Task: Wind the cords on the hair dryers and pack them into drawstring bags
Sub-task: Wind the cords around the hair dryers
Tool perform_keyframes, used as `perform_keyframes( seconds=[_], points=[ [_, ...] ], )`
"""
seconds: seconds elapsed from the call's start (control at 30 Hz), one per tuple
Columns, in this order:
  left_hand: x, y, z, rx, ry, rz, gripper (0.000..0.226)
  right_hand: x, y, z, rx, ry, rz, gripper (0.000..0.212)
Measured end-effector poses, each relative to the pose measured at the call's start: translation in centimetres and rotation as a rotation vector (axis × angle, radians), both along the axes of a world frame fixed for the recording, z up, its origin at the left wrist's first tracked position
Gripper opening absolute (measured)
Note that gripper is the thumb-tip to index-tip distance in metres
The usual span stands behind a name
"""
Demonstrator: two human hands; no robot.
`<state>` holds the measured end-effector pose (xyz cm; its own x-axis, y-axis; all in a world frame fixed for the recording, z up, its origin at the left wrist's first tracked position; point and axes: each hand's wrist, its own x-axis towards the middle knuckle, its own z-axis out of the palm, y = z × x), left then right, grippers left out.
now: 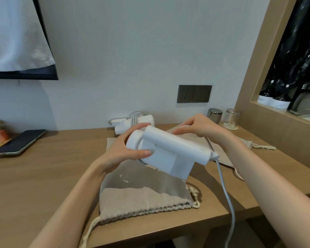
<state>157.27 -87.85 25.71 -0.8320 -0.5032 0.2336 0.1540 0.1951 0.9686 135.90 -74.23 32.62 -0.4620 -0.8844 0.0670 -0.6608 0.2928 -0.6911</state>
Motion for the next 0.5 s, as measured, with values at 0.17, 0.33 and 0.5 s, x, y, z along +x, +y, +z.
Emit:
perform_keyframes(
  seconds=[0.17,0.33,0.5],
  points=[
    [-0.2,0.5,0.1,-0.169,-0.027,0.069,0.070,1.0,-0.4,1.7,0.036,-0.153,0.058,0.024],
    [-0.6,0.5,-0.1,-0.206,0.006,0.139,0.063,3.0,-1.0,2.2,0.039,-0.105,0.114,0.025],
    [-0.4,-0.3,-0.2,-0.253,0.045,0.256,0.068,5.3,-1.6,2.7,-0.018,-0.064,0.125,0.026]
  ],
)
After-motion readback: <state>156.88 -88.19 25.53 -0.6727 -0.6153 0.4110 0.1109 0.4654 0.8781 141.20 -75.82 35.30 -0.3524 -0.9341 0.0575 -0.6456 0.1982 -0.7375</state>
